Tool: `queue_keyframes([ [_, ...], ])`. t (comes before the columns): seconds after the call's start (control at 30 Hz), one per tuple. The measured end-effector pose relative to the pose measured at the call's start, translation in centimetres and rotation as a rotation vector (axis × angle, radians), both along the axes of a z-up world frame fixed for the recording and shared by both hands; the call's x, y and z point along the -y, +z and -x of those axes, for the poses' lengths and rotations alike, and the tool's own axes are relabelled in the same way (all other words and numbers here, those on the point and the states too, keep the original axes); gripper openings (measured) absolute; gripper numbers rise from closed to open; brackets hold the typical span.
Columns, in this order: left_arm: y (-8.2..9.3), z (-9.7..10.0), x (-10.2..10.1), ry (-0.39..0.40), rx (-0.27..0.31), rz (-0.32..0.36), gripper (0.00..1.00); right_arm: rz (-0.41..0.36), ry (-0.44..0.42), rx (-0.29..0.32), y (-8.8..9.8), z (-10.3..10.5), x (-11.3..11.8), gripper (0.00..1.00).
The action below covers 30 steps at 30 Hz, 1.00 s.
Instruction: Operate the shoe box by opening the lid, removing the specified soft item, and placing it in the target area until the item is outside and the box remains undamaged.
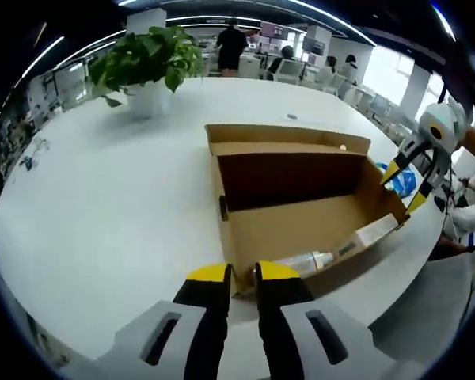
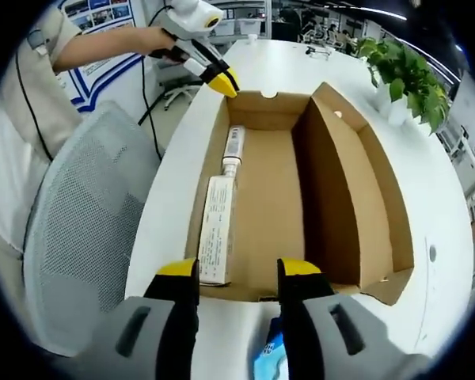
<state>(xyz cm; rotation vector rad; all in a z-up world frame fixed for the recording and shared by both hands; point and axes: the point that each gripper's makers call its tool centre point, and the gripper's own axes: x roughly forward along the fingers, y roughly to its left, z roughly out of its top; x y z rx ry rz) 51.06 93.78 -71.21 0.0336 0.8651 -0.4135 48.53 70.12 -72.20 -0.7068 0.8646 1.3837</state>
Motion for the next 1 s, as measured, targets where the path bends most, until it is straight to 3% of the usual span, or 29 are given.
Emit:
queue_keyframes([
  [0.17,-0.4,0.1,-0.4,0.007,-0.009,-0.01,0.03,0.013,0.033,-0.029,-0.8,0.2,-0.3,0.37],
  [0.5,-0.5,0.1,-0.3,-0.004,-0.017,-0.008,0.03,0.023,0.063,-0.089,-2.1,0.6,-0.7,0.35],
  [0.8,-0.5,0.1,-0.3,-0.011,-0.02,-0.014,0.03,0.031,0.05,-0.041,-1.8,-0.6,-0.2,0.34],
  [1.0,-0.5,0.2,-0.3,-0.011,-0.021,-0.016,0.03,0.019,0.056,-0.055,-1.6,0.1,-0.4,0.33],
])
